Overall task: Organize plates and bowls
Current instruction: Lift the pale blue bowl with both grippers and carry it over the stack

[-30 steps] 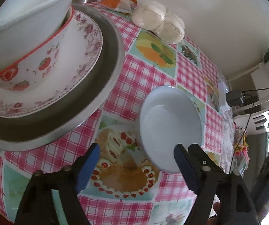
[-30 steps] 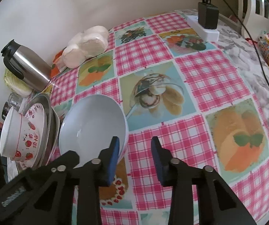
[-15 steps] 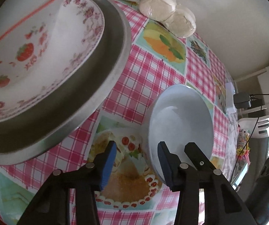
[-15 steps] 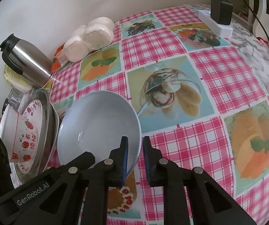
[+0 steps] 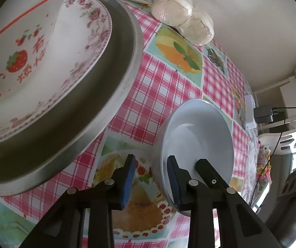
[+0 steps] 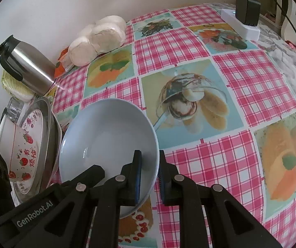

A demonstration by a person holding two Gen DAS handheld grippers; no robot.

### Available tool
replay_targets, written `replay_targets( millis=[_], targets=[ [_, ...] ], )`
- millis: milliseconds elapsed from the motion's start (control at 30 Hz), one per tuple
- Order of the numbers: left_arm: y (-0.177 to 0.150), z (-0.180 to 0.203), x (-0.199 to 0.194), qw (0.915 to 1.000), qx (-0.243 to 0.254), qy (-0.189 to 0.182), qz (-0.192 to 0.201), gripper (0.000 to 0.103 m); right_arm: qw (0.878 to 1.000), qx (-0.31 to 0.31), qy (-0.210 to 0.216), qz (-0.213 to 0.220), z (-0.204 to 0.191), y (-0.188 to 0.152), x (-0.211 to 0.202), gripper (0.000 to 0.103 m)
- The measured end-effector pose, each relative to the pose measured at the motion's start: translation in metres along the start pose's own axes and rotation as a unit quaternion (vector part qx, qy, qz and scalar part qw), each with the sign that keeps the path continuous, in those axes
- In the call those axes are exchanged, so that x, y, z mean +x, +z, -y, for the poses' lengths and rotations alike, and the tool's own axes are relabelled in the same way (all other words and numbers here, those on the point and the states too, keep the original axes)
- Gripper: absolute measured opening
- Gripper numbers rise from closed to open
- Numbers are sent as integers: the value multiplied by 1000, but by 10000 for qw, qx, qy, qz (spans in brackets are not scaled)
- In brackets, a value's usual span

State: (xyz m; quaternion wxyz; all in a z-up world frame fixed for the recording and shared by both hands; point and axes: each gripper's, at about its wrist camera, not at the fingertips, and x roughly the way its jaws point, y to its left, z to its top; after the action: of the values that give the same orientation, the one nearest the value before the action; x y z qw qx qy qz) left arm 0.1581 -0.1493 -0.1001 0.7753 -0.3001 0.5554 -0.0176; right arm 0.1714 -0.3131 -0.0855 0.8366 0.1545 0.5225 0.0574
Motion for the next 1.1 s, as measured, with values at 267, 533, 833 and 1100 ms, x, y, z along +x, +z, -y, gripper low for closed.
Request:
replay_targets(
  millis=[267, 533, 833, 1100],
  targets=[
    [-1, 7, 3, 9998, 171, -87, -30, 21, 9999, -47, 126, -50, 0, -1, 1, 15],
    [-3, 11, 2, 9993, 372, 21, -25, 21, 9997, 34, 234, -89, 5, -4, -3, 15],
    [-3, 23, -12, 9982, 590, -48, 82, 21, 9996, 0, 256, 107, 3, -1, -24, 15],
    [0, 36, -48, 9966, 763, -56, 316, 21, 9990, -74, 287, 335, -13, 6, -57, 15]
  ],
)
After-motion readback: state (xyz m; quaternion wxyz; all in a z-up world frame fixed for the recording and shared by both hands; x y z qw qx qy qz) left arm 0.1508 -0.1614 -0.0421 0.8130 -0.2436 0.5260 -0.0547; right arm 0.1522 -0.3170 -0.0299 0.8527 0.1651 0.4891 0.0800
